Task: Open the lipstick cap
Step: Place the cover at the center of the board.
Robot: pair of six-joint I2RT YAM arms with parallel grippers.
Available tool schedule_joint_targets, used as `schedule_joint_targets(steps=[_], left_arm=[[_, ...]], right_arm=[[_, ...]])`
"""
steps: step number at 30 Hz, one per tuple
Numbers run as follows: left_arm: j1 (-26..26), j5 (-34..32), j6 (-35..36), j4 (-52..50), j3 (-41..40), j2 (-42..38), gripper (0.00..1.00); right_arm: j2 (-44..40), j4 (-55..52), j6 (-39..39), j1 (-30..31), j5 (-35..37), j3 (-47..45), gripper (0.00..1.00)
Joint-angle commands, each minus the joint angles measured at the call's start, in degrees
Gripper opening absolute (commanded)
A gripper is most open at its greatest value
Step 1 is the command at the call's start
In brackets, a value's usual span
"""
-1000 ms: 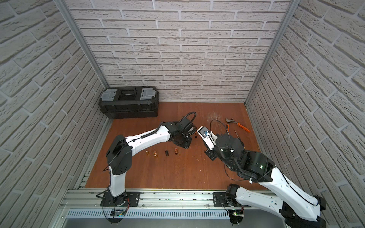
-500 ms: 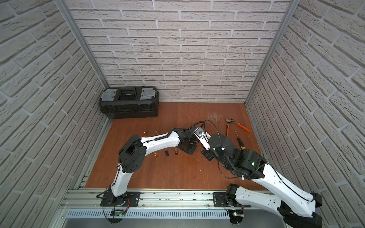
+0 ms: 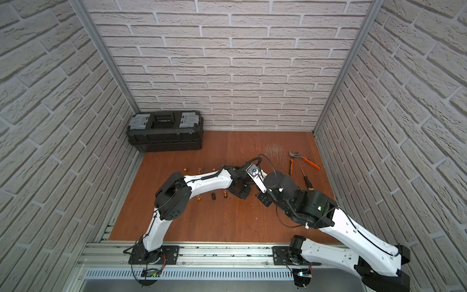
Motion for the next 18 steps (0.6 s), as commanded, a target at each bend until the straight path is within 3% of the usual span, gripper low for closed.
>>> schedule_joint_targets(steps=[1, 8, 13, 18], left_arm=[[0.3, -1.3, 0.8, -1.1, 0.5, 0.9, 0.19], [0.6, -2.4, 1.0, -3.5, 2.6, -0.4, 0.40], [1.5, -1.1, 0.8, -6.8, 5.4, -4.4, 0.46], [5.0, 6.3, -3.7, -6.3, 6.7, -11.9, 0.50]], right_arm=[[0.0, 1.9, 0.8, -0.1, 0.3, -0.7, 0.07], [0.0, 2.4, 0.8, 0.0, 0.3, -0.7, 0.07], [-0.3, 2.4, 1.0, 0.0, -0.1, -0.7, 0.07], [-0.3, 3.3, 1.0, 0.0, -0.8, -1.1, 0.07]])
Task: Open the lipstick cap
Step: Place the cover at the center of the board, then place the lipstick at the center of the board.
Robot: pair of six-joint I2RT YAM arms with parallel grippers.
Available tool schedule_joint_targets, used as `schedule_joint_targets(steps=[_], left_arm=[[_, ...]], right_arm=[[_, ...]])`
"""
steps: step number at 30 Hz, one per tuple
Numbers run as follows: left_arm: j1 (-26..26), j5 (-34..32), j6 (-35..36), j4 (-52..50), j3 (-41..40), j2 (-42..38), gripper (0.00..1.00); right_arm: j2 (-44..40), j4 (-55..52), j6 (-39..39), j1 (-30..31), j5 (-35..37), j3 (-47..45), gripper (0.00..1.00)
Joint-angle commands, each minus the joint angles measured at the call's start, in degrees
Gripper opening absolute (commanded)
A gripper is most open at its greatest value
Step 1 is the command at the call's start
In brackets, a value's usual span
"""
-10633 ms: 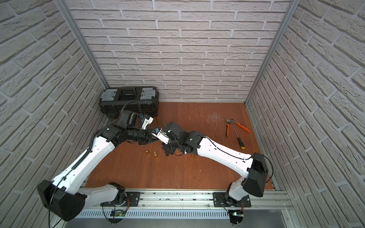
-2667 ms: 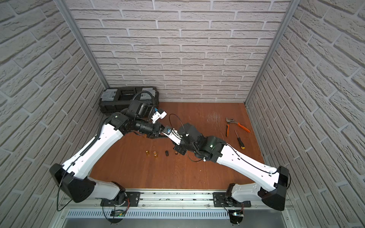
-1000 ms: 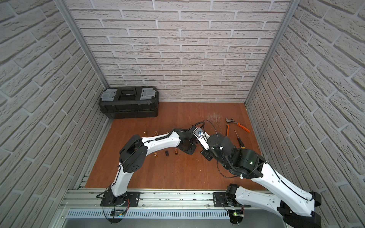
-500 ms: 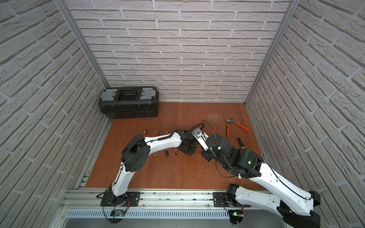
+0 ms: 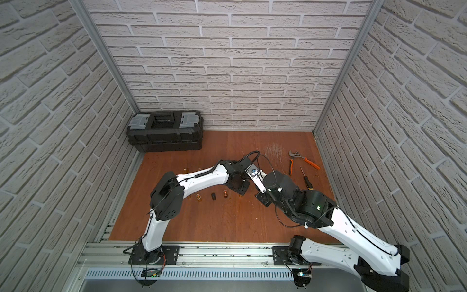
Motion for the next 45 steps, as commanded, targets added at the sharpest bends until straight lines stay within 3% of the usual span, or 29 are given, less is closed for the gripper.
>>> schedule_joint_targets(steps=[1, 10, 16, 22, 29, 39, 41, 45], left_arm=[[3.4, 6.6, -4.0, -0.4, 2.9, -8.2, 0.50], [16.9, 29.1, -14.3, 5.8, -3.2, -25.1, 0.58], [19.2, 35.6, -12.3, 2.2, -4.8, -30.5, 0.60], [19.0, 37.1, -13.4, 4.8, -10.9, -34.9, 0.60], [19.0, 38.1, -12.0, 4.0, -11.9, -35.9, 0.57], [18.5, 39.1, -10.8, 3.2, -11.7, -35.3, 0.41], [18.5, 39.2, -10.8, 3.0, -11.7, -35.7, 0.41], [18.4, 38.8, -10.6, 2.4, -11.7, -36.5, 0.50]], right_arm=[[-0.3, 3.4, 1.0, 0.0, -0.8, -0.7, 0.07], [5.1, 7.3, 1.3, -0.1, -4.1, -0.9, 0.07], [9.8, 12.8, 0.8, 0.0, -7.9, 0.0, 0.07], [17.8, 14.2, -0.8, -0.1, -10.6, 4.9, 0.07], [21.4, 15.4, -2.0, -0.1, -12.5, 8.3, 0.07], [22.8, 15.2, -2.2, 0.0, -11.8, 9.0, 0.07], [22.8, 15.2, -2.3, 0.0, -11.4, 8.9, 0.07], [23.5, 14.8, -2.5, 0.0, -10.0, 9.0, 0.07]])
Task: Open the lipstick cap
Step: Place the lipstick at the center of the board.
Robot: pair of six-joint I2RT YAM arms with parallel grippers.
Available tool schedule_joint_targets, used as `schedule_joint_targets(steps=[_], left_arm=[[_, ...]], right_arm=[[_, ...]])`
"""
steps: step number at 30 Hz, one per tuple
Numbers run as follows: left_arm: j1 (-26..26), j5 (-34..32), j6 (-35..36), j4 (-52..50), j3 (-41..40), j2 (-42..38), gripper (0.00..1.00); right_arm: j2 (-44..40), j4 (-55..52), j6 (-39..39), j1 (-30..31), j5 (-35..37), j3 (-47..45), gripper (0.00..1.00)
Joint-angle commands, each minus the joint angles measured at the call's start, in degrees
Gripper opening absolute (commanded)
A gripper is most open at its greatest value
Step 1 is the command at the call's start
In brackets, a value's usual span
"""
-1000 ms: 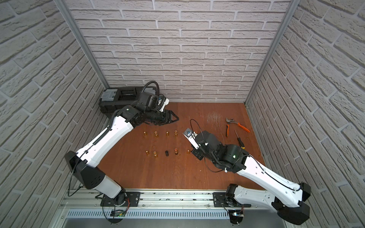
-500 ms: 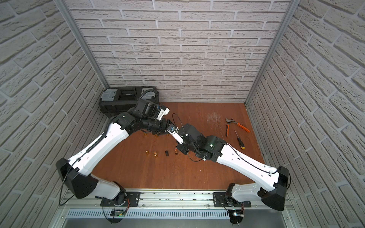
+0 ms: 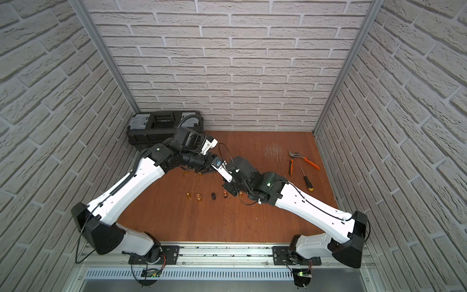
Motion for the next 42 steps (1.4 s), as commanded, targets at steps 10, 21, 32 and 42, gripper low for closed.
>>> schedule_joint_targets(steps=[10, 21, 32, 42], left_arm=[[-0.8, 0.6, 1.9, -1.0, 0.5, -1.9, 0.40], [-1.0, 0.1, 2.7, -1.2, 0.9, -0.7, 0.31], [-1.1, 0.6, 3.1, -2.5, 1.9, -1.0, 0.16], [0.0, 0.8, 2.0, -1.3, 2.9, -0.9, 0.16]], right_arm=[[1.0, 2.0, -0.1, 0.0, 2.4, 1.3, 0.07], [1.0, 2.0, -0.4, -0.1, 1.4, 1.2, 0.07], [1.4, 2.0, -0.5, 0.0, 2.4, 1.0, 0.09], [-0.1, 2.5, -0.1, 0.0, 5.0, 1.1, 0.35]])
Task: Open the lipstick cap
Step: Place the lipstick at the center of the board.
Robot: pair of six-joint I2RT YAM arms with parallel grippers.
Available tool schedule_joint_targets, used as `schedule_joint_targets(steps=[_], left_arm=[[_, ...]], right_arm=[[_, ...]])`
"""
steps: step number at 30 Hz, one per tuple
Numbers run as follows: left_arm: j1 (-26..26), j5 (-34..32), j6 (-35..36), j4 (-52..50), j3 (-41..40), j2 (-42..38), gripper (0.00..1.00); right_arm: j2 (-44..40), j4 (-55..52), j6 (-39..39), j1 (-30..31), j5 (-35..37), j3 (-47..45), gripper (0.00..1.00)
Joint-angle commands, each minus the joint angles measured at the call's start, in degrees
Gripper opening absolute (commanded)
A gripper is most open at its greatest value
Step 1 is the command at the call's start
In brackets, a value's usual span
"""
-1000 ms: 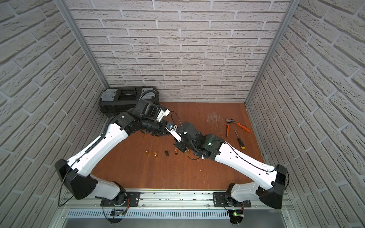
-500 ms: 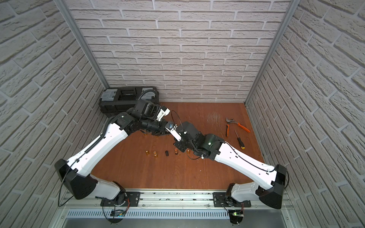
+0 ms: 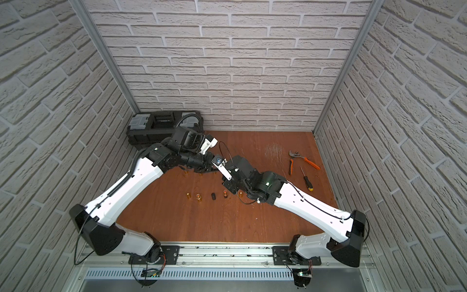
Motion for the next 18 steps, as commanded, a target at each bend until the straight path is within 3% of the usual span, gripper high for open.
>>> schedule_joint_targets(steps=[1, 9, 18], left_arm=[[0.2, 0.3, 0.5, -0.2, 1.9, -0.4, 0.16], [0.9, -4.2, 2.0, -2.7, 3.0, 1.0, 0.16], [0.0, -10.7, 2.1, 4.1, 1.8, 6.1, 0.17]], right_arm=[[-1.1, 1.8, -0.6, 0.0, 1.9, 0.5, 0.36], [-3.7, 0.3, -0.1, -0.1, 4.7, 1.3, 0.40], [-10.9, -5.0, 0.1, -0.1, 10.7, -0.1, 0.41]])
